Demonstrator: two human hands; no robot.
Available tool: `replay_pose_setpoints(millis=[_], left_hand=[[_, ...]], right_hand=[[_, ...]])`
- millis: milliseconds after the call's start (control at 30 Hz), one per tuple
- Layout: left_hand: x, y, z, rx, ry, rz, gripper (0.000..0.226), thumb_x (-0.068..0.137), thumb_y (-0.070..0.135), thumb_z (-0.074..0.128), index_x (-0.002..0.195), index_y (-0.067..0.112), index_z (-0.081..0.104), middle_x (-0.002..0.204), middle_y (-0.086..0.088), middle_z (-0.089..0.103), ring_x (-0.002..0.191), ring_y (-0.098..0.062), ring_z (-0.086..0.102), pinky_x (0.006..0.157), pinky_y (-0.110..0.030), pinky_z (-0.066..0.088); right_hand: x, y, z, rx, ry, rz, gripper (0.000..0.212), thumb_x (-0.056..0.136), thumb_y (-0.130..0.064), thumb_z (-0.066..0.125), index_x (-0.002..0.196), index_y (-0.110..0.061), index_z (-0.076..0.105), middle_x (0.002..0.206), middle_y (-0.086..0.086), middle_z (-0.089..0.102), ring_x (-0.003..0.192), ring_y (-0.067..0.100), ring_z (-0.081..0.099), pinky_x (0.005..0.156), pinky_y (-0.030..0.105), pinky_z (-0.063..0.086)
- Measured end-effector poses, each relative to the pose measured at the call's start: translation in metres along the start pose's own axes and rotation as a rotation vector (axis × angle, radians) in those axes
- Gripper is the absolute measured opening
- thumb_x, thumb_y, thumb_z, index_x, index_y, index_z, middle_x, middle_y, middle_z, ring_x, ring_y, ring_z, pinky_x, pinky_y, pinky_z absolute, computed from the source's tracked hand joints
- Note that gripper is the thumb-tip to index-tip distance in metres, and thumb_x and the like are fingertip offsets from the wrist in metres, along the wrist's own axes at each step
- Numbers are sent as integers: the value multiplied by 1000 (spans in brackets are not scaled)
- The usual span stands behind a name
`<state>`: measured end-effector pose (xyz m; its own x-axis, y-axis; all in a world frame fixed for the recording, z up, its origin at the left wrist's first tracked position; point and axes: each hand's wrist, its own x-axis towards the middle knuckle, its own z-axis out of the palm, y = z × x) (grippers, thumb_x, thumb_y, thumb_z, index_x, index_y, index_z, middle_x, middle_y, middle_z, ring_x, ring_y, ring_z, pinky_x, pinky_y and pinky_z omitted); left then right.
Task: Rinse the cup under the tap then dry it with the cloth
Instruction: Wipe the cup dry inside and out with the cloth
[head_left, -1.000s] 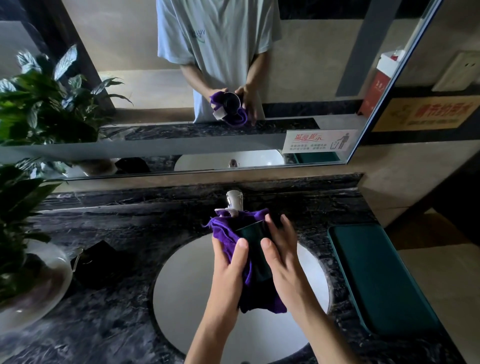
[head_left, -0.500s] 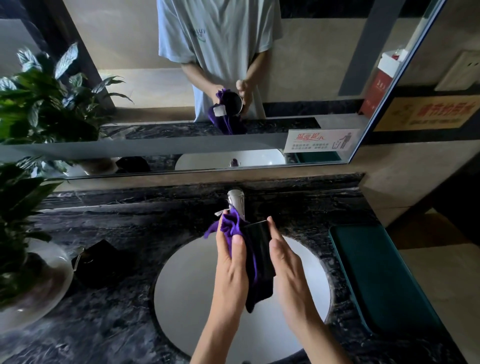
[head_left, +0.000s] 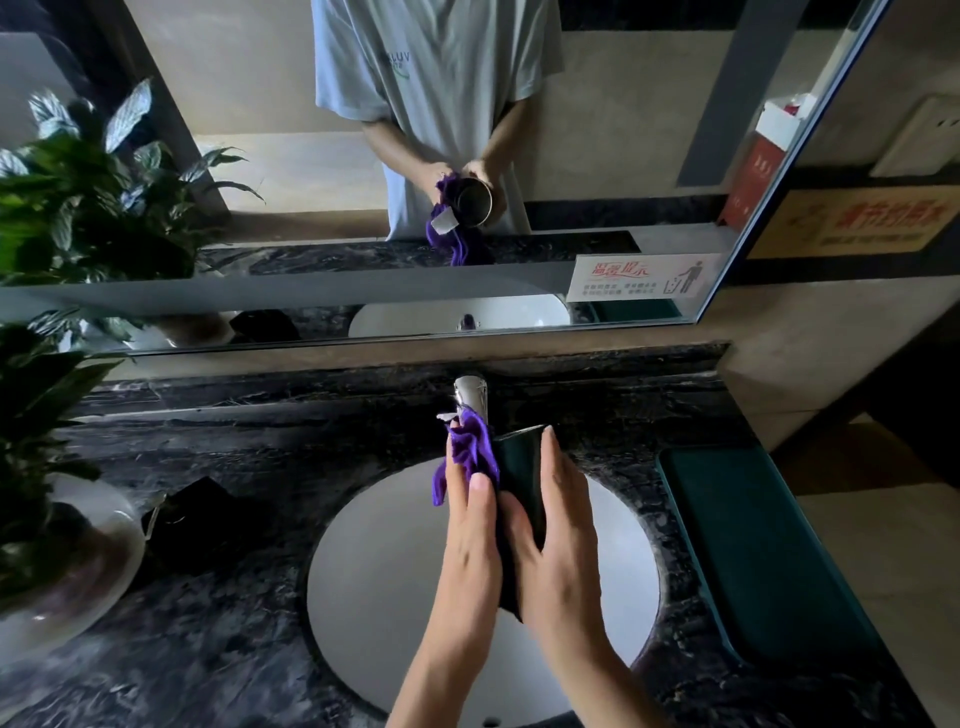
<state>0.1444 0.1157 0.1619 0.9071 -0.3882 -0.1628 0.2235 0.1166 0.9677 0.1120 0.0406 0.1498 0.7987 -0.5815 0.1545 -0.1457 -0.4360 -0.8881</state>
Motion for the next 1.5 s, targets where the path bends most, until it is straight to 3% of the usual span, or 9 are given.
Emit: replay_pose_setpoints(millis=[267, 567, 667, 800, 1000, 1100, 1200, 1333, 1500], left_hand=[[13, -1, -6, -338, -44, -141, 64, 97, 61, 53, 149, 24, 52, 137, -18, 68, 121, -28, 69, 98, -42, 56], [11, -12, 4, -233, 93, -112, 29, 108, 41, 44, 109, 54, 70, 107, 7, 79, 97, -13, 74, 84, -37, 61], [8, -15, 3, -281, 67, -104, 28, 105, 47, 48, 128, 39, 63, 114, -4, 77, 100, -21, 74, 89, -43, 57], [11, -15, 0, -419, 44, -174, 81, 87, 64, 69, 144, 9, 51, 133, -32, 63, 112, -37, 65, 94, -46, 56], [14, -17, -1, -458, 115, -107, 86, 89, 65, 67, 149, 8, 45, 145, -38, 50, 130, -48, 54, 117, -63, 38], [17, -21, -4, -457, 130, -129, 83, 91, 65, 64, 145, 5, 47, 142, -40, 51, 133, -58, 50, 115, -70, 38], [16, -19, -2, -422, 112, -130, 78, 95, 63, 57, 142, 2, 49, 135, -42, 56, 116, -50, 64, 101, -61, 53], [14, -20, -2, -528, -6, -253, 71, 99, 60, 50, 135, -1, 59, 122, -31, 71, 102, -36, 75, 81, -41, 64], [14, -24, -6, -548, -11, -238, 68, 99, 54, 44, 136, 1, 64, 133, -24, 69, 116, -30, 70, 92, -36, 61]], right_hand=[[3, 2, -14, 394, -22, 201, 34, 93, -44, 48, 123, -35, 61, 112, -19, 73, 107, 1, 67, 87, 25, 52], [-3, 5, -19, 240, -61, 143, 35, 90, -49, 62, 123, -41, 52, 109, -25, 70, 104, -3, 67, 82, 16, 53], [-4, 3, -20, 281, -67, 168, 43, 86, -43, 70, 124, -35, 51, 101, -19, 74, 96, 3, 72, 78, 22, 56], [0, 2, -17, 457, -27, 255, 19, 99, -37, 56, 114, -26, 62, 101, -4, 77, 98, 17, 73, 83, 34, 58], [7, 2, -16, 284, -7, 208, 15, 106, -28, 49, 103, -32, 64, 105, -12, 64, 103, 4, 62, 83, 8, 44], [2, 6, -17, 161, -31, 123, 23, 99, -37, 59, 121, -36, 52, 103, -11, 67, 98, 3, 63, 84, 18, 49], [-2, 11, -19, 119, -72, 103, 47, 85, -57, 64, 122, -30, 57, 112, -8, 69, 106, 11, 66, 87, 29, 54], [3, 10, -20, 285, -45, 195, 11, 101, -36, 59, 112, -37, 63, 97, -16, 74, 95, 5, 70, 77, 17, 52], [7, 5, -18, 234, -67, 197, 26, 107, -22, 44, 94, -34, 63, 96, -12, 68, 89, 0, 63, 76, 23, 48]])
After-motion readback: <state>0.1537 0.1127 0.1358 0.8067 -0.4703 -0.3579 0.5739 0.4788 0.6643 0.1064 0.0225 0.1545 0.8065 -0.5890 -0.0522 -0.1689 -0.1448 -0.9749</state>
